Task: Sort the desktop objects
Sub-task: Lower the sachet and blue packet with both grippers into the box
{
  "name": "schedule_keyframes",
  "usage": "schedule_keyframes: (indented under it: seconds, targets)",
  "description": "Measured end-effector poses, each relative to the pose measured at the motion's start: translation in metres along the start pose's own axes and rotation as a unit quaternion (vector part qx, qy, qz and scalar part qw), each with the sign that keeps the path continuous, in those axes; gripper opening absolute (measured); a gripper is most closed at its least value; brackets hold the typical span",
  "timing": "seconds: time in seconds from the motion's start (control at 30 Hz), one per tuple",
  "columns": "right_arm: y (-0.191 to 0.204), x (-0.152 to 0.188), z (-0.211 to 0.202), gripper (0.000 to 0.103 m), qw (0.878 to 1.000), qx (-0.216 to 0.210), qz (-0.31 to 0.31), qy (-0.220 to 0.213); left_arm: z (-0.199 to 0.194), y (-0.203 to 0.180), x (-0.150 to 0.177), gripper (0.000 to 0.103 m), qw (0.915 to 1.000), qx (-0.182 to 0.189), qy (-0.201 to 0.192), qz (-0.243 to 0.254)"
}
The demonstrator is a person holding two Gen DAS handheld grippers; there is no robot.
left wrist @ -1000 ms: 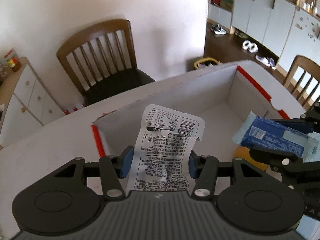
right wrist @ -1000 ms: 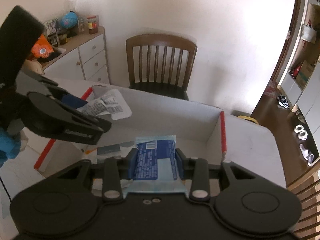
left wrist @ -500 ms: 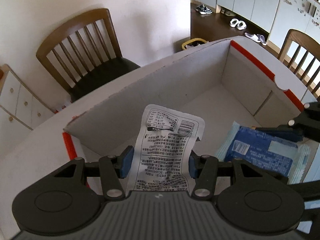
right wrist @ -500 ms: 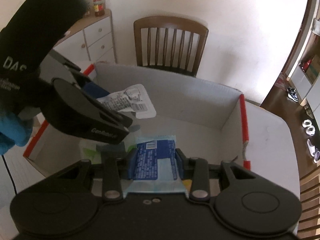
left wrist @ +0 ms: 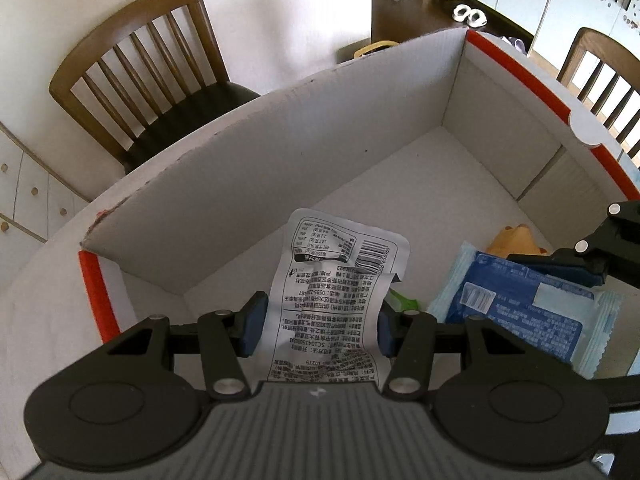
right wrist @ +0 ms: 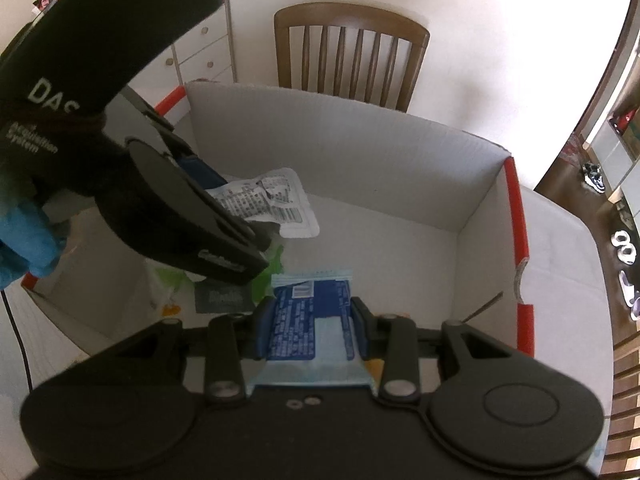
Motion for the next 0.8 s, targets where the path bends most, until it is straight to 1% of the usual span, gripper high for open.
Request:
schedule_keyframes:
  seconds: [0.27,0.33,0.43,0.57,0.63,0.7,0.8]
  targets:
    - [-0.002,0.0,0.006,0.039,1.0,-0.002,-0.001,0.014,0.011,0.001,0.0,0.054,0.9997,0.007,0.024,-0.005]
    - [-0.003,0.001,0.005,0.039,1.0,0.0,-0.001,0.017,0.014,0.0,0.0,0.054,0.9995,0.008,0.031,0.001]
    - [-0.006,0.001,0.005,0.04,1.0,0.0,0.002,0.019,0.015,0.002,-0.001,0.054,0.9994,0.01,0.033,-0.004]
    - [-0.007,-0.002,0.003,0.043,1.0,0.0,0.007,0.019,0.015,0.003,0.001,0.055,0.9993,0.015,0.032,-0.015]
    - [-0.009,-0.003,0.001,0.048,1.0,0.0,0.008,0.018,0.014,0.005,0.001,0.055,0.9992,0.017,0.029,-0.022]
    - [-0.013,-0.003,-0.001,0.052,1.0,0.001,0.007,0.015,0.013,0.006,0.001,0.058,0.9991,0.016,0.029,-0.025]
    - [-0.015,-0.004,-0.006,0.053,1.0,0.0,0.007,0.012,0.008,0.005,0.0,0.061,0.9994,0.012,0.024,-0.024]
Point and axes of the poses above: each gripper's, at about its wrist camera, not at the fingertips, and z roughly the way its jaws point, y to its left, x to its underside, the point moved 3 cm from there along z, roughly the way its jaws point, and after that the axes turned 5 degrees about x, right-handed, at the moved point
